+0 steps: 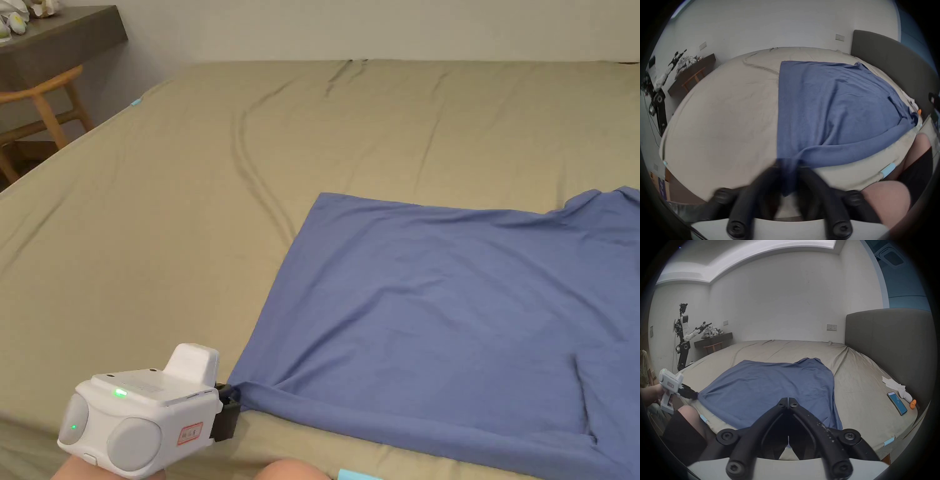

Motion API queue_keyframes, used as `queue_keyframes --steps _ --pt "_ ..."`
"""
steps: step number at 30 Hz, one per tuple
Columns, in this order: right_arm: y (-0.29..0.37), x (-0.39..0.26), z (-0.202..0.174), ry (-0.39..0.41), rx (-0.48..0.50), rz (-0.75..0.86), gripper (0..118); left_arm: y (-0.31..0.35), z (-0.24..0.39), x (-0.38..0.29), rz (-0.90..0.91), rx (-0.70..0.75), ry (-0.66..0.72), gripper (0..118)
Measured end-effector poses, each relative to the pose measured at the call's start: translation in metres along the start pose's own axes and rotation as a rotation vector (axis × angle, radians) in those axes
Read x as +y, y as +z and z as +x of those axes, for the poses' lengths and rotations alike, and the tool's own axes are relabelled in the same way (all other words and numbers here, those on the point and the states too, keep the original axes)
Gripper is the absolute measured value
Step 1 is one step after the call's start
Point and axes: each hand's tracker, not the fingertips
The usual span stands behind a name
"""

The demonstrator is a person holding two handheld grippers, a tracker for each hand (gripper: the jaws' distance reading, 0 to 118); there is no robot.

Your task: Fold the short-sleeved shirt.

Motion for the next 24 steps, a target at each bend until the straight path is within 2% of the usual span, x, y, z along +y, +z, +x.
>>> queue_keyframes --steps 1,3,6,9,11,12,13,15,16,17,18,19,21,22,23,24 --pt "0.0 -0.001 0.0 0.002 -0.002 -0.008 1 0.001 0.001 0.0 -0.006 -0.044 0.02 4" --pt "0.0 -0.003 0.003 0.0 0.001 -0.022 1 0.0 0.006 0.0 -0.047 -0.036 -0.028 3" --pt "0.003 -0.004 0.009 0.003 -0.01 -0.026 1 0.008 0.007 0.0 -0.018 -0.02 -0.043 3" --pt "0.003 0.001 0.02 0.077 -0.081 -0.069 2 0.02 0.001 0.007 0.06 -0.004 0.001 3" --pt "-0.001 -0.003 0.035 0.099 -0.123 -0.14 4 0.029 -0.004 0.012 0.081 -0.019 0.024 3" --pt "-0.004 -0.007 0.043 0.086 -0.18 -0.176 17 0.033 -0.005 0.013 0.089 -0.027 0.044 3" --pt "-0.009 -0.012 0.049 0.07 -0.19 -0.217 42 0.036 -0.003 0.013 0.098 -0.028 0.056 3" --pt "-0.031 -0.037 0.074 0.012 -0.132 -0.37 118 0.036 -0.002 0.013 0.091 -0.031 0.057 3" --pt "-0.04 -0.045 0.078 -0.002 -0.118 -0.431 118 0.035 0.0 0.013 0.09 -0.027 0.053 3" --pt "-0.045 -0.053 0.077 0.019 -0.102 -0.443 116 0.034 0.005 0.012 0.086 -0.017 0.04 3" --pt "-0.049 -0.06 0.077 0.07 -0.104 -0.454 107 0.032 0.007 0.012 0.083 -0.009 0.031 3" --pt "-0.052 -0.063 0.076 0.118 -0.124 -0.462 104 0.031 0.009 0.012 0.073 -0.009 0.024 3" --pt "-0.063 -0.069 0.078 0.127 -0.114 -0.495 102 0.03 0.013 0.01 0.065 -0.004 0.015 3" --pt "-0.069 -0.068 0.074 0.114 -0.118 -0.487 96 0.031 0.014 0.011 0.062 -0.006 0.013 3" --pt "-0.073 -0.069 0.077 0.104 -0.13 -0.478 84 0.031 0.015 0.011 0.057 -0.011 0.01 3" --pt "-0.075 -0.07 0.08 0.088 -0.144 -0.465 66 0.031 0.017 0.011 0.057 -0.011 0.007 3"
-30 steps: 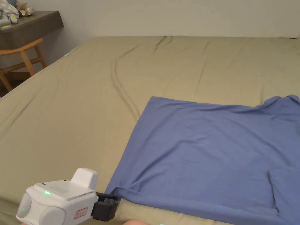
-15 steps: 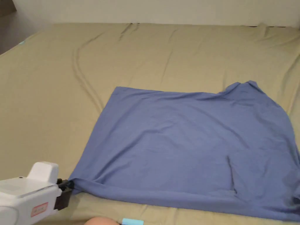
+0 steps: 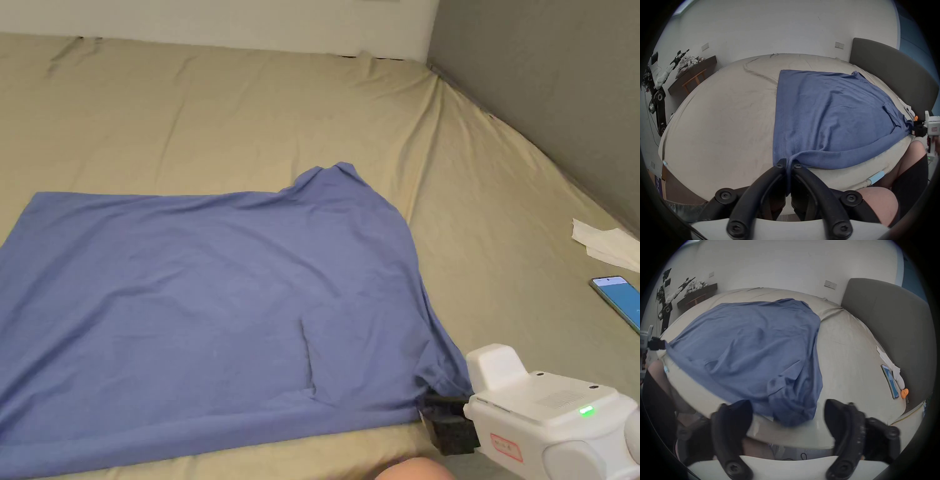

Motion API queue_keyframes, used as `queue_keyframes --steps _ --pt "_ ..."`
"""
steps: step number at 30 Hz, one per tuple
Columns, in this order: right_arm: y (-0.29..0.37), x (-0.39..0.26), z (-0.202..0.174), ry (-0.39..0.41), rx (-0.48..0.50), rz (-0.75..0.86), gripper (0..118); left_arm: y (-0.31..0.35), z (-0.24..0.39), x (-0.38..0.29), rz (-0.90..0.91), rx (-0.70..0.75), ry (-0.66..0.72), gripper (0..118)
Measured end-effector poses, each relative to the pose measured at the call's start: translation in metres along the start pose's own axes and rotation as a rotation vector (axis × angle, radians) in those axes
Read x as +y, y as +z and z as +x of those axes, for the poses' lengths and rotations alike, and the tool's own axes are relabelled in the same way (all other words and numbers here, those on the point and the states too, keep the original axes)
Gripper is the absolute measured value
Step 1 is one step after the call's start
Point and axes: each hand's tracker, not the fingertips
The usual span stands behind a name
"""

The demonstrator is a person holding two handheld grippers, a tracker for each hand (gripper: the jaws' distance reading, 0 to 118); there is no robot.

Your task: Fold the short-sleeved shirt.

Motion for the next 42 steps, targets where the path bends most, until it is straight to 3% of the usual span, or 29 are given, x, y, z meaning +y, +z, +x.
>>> queue_keyframes --steps 3,6,10,15,20,25,32,38,40,41,42 --pt "-0.009 -0.003 0.002 -0.002 -0.004 -0.01 10 -0.001 0.001 -0.002 0.001 0.006 -0.011 3" --pt "-0.002 -0.002 0.0 0.005 0.026 -0.022 9 -0.001 -0.003 -0.003 0.004 0.005 -0.008 3" --pt "0.018 0.006 0.002 -0.004 -0.017 0.046 9 0.01 -0.005 0.002 0.026 0.003 0.017 3" --pt "0.045 0.017 0.021 -0.194 0.076 0.061 9 0.042 -0.008 0.022 0.096 -0.004 0.012 3" --pt "0.047 0.066 0.042 -0.142 0.095 0.025 9 0.036 -0.02 0.068 0.095 -0.024 0.051 3" --pt "0.013 0.124 0.072 -0.197 0.157 -0.062 9 -0.015 -0.037 0.136 0.01 -0.03 0.078 3" --pt "-0.067 0.183 0.074 -0.205 0.12 -0.168 9 -0.121 -0.034 0.203 -0.125 0.013 0.071 3" --pt "-0.118 0.197 0.077 -0.243 0.081 -0.231 9 -0.179 -0.029 0.208 -0.202 0.053 0.039 3" --pt "-0.125 0.195 0.076 -0.263 0.075 -0.227 21 -0.184 -0.031 0.204 -0.208 0.061 0.041 9" --pt "-0.126 0.193 0.077 -0.304 0.069 -0.226 45 -0.182 -0.03 0.201 -0.196 0.062 0.053 24" --pt "-0.123 0.19 0.081 -0.341 0.053 -0.189 81 -0.178 -0.032 0.199 -0.169 0.069 0.068 58"
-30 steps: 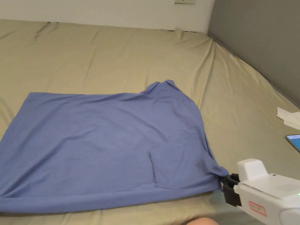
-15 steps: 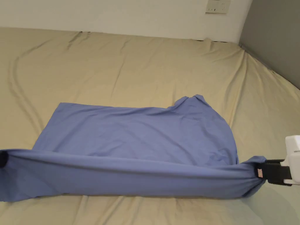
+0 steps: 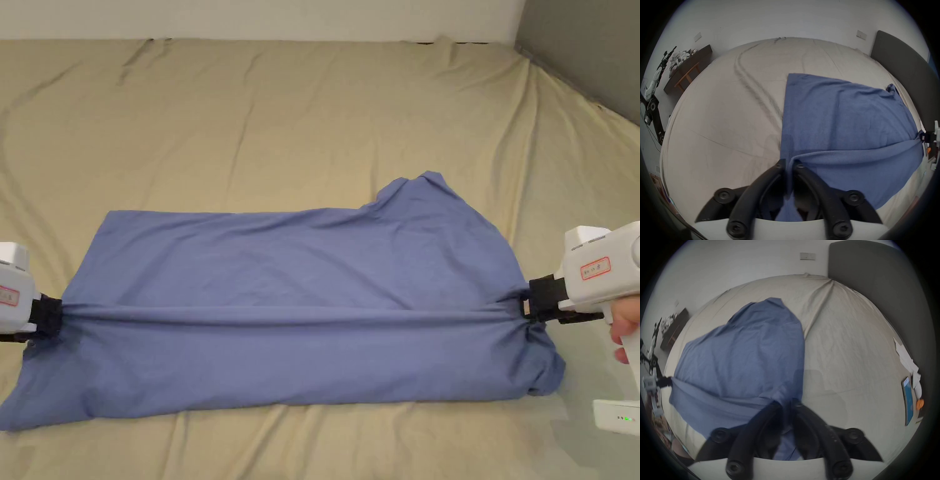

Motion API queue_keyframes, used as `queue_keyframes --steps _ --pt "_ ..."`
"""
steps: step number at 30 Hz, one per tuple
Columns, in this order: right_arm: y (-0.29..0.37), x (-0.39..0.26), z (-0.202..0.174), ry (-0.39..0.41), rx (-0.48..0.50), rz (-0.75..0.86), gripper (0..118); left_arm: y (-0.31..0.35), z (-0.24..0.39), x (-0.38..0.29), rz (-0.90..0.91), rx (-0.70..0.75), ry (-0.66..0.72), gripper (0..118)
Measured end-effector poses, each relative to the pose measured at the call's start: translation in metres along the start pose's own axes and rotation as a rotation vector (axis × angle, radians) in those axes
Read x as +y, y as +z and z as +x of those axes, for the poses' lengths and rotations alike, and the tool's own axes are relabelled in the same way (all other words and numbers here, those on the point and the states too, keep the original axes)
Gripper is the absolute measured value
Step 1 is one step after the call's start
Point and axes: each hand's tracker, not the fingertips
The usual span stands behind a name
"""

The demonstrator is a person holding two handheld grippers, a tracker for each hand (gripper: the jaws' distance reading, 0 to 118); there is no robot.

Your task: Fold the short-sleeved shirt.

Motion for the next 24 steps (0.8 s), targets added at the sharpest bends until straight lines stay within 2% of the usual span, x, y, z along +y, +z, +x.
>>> queue_keyframes --steps 1,2,4,5,6,7,8,9,10,11,13,17,20,21,22,23,24 --pt "0.004 -0.002 0.003 -0.017 -0.023 0.03 101 0.004 -0.003 -0.002 0.045 0.016 0.006 81" --pt "0.011 -0.004 0.008 -0.034 -0.062 0.057 108 0.011 -0.007 -0.005 0.078 0.079 -0.005 90" --pt "0.033 -0.012 0.025 -0.083 -0.106 0.123 108 0.036 -0.014 -0.013 0.147 0.144 -0.024 94" --pt "0.051 -0.019 0.032 -0.1 -0.105 0.195 105 0.053 -0.018 -0.02 0.206 0.125 -0.023 99" --pt "0.067 -0.028 0.038 -0.103 -0.086 0.254 94 0.073 -0.022 -0.029 0.26 0.114 -0.012 93" --pt "0.081 -0.038 0.041 -0.105 -0.068 0.297 80 0.09 -0.022 -0.037 0.295 0.095 -0.007 82" --pt "0.094 -0.052 0.045 -0.101 -0.051 0.331 62 0.109 -0.021 -0.05 0.334 0.073 0.001 57" --pt "0.107 -0.067 0.045 -0.085 -0.04 0.354 34 0.126 -0.02 -0.065 0.373 0.057 0.002 12" --pt "0.114 -0.08 0.043 -0.055 -0.045 0.36 17 0.137 -0.019 -0.078 0.392 0.056 0.008 0" --pt "0.12 -0.096 0.038 -0.023 -0.052 0.37 6 0.149 -0.016 -0.093 0.421 0.066 0.017 0" --pt "0.129 -0.128 0.03 -0.003 -0.058 0.389 2 0.162 -0.011 -0.12 0.405 -0.004 -0.005 0" --pt "0.129 -0.169 0.008 0.054 -0.001 0.372 1 0.149 -0.003 -0.154 0.295 -0.099 0.031 0" --pt "0.12 -0.179 -0.008 0.092 0.027 0.32 1 0.113 -0.005 -0.15 0.261 -0.05 0.053 0" --pt "0.118 -0.18 -0.013 0.1 0.028 0.319 1 0.098 -0.011 -0.142 0.237 -0.078 0.076 7" --pt "0.117 -0.18 -0.017 0.111 0.033 0.314 1 0.088 -0.013 -0.136 0.217 -0.087 0.106 23" --pt "0.116 -0.179 -0.022 0.13 0.038 0.309 1 0.071 -0.017 -0.127 0.211 -0.08 0.132 52" --pt "0.113 -0.177 -0.023 0.14 0.039 0.307 1 0.055 -0.019 -0.119 0.189 -0.109 0.144 95"
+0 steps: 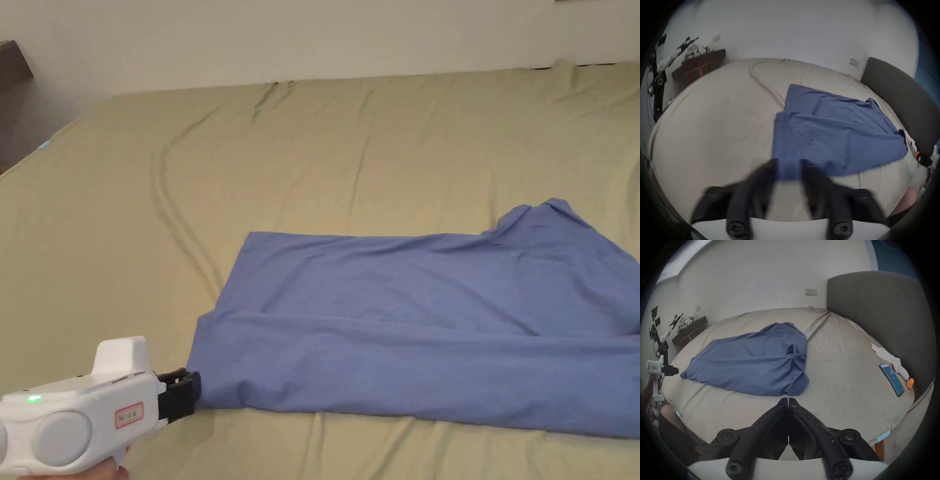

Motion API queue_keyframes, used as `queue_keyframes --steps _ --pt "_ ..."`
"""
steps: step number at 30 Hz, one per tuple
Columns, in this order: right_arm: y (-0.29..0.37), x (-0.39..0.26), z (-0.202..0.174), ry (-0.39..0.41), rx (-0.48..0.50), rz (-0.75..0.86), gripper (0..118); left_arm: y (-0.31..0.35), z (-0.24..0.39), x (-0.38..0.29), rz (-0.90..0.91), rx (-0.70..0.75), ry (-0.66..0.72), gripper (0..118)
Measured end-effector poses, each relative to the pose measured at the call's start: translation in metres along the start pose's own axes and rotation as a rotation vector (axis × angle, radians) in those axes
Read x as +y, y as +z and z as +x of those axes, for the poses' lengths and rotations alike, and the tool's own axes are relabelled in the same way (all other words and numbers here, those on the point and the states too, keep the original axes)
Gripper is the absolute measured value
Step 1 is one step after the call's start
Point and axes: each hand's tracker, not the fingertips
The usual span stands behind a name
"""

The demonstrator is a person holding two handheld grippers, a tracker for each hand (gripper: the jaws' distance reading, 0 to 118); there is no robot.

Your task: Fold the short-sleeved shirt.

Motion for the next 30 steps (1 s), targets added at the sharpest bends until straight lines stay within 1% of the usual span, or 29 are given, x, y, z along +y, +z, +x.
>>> queue_keyframes --steps 1,2,3,4,5,6,7,8,9,10,11,12,13,15,16,17,18,19,20,21,23,24,25,26,27,28,29,30 --pt "-0.001 0.002 -0.003 0.007 0.002 0.002 1 -0.014 -0.001 0.002 -0.034 -0.004 0.018 112" --pt "-0.001 0.004 -0.006 0.017 0.008 0.007 1 -0.028 0.001 0.002 -0.07 0.026 0.042 111" --pt "-0.001 0.006 -0.007 0.024 0.015 0.013 1 -0.042 0.003 0.002 -0.11 0.023 0.046 94" --pt "-0.002 0.008 -0.008 0.028 0.018 0.017 1 -0.05 0.003 0.001 -0.137 0.011 0.058 94" --pt "-0.002 0.011 -0.009 0.031 0.023 0.018 1 -0.057 0.006 0.0 -0.155 0.015 0.087 90" --pt "-0.003 0.013 -0.01 0.035 0.024 0.019 1 -0.054 0.015 -0.003 -0.118 0.141 0.024 77" --pt "-0.005 0.015 -0.01 0.038 0.025 0.018 1 -0.052 0.033 -0.003 -0.071 0.113 -0.044 64" --pt "-0.006 0.015 -0.009 0.041 0.025 0.018 1 -0.051 0.041 -0.005 -0.089 0.117 -0.105 59" --pt "-0.01 0.016 -0.008 0.045 0.024 0.015 1 -0.046 0.048 -0.005 -0.059 0.094 -0.136 53" --pt "-0.013 0.017 -0.008 0.047 0.021 0.012 1 -0.044 0.055 -0.006 -0.058 0.112 -0.178 53" --pt "-0.018 0.019 -0.008 0.049 0.015 0.008 1 -0.032 0.057 -0.011 -0.046 0.124 -0.24 24" --pt "-0.021 0.017 -0.006 0.051 0.008 0.008 1 -0.028 0.061 -0.012 -0.022 0.145 -0.259 5" --pt "-0.025 0.019 -0.006 0.051 0.002 0.007 1 -0.025 0.061 -0.011 -0.007 0.154 -0.268 5" --pt "-0.033 0.019 -0.001 0.043 -0.004 0.006 3 -0.012 0.055 -0.008 0.017 0.136 -0.234 4" --pt "-0.038 0.019 0.001 0.038 -0.005 0.007 9 -0.007 0.053 -0.005 0.043 0.122 -0.198 4" --pt "-0.043 0.02 0.004 0.028 -0.005 0.011 24 -0.001 0.05 -0.002 0.051 0.108 -0.172 3" --pt "-0.048 0.022 0.007 0.009 -0.009 0.007 62 0.006 0.047 0.0 0.063 0.099 -0.143 2" --pt "-0.053 0.024 0.009 -0.015 -0.004 -0.006 90 0.013 0.045 0.002 0.07 0.086 -0.119 2" --pt "-0.064 0.024 0.018 -0.046 0.025 -0.038 110 0.018 0.044 0.004 0.075 0.066 -0.099 2" --pt "-0.073 0.026 0.021 -0.069 0.044 -0.058 115 0.021 0.044 0.006 0.073 0.044 -0.095 2" --pt "-0.091 0.031 0.025 -0.087 0.016 -0.031 111 0.029 0.05 0.007 0.082 0.048 -0.101 2" --pt "-0.104 0.033 0.03 -0.095 0.005 -0.042 103 0.029 0.053 0.007 0.086 0.047 -0.11 2" --pt "-0.115 0.035 0.032 -0.109 -0.001 -0.066 82 0.028 0.055 0.006 0.085 0.048 -0.117 2" --pt "-0.123 0.036 0.033 -0.126 -0.007 -0.09 50 0.027 0.057 0.006 0.083 0.049 -0.116 2" --pt "-0.131 0.036 0.033 -0.126 -0.006 -0.112 17 0.025 0.057 0.006 0.079 0.052 -0.117 2" --pt "-0.136 0.033 0.028 -0.133 -0.004 -0.131 17 0.025 0.057 0.005 0.072 0.052 -0.114 2" --pt "-0.138 0.03 0.026 -0.159 0.018 -0.127 16 0.024 0.057 0.004 0.065 0.047 -0.111 2" --pt "-0.137 0.028 0.024 -0.164 -0.005 -0.113 15 0.023 0.057 0.003 0.064 0.051 -0.112 2"
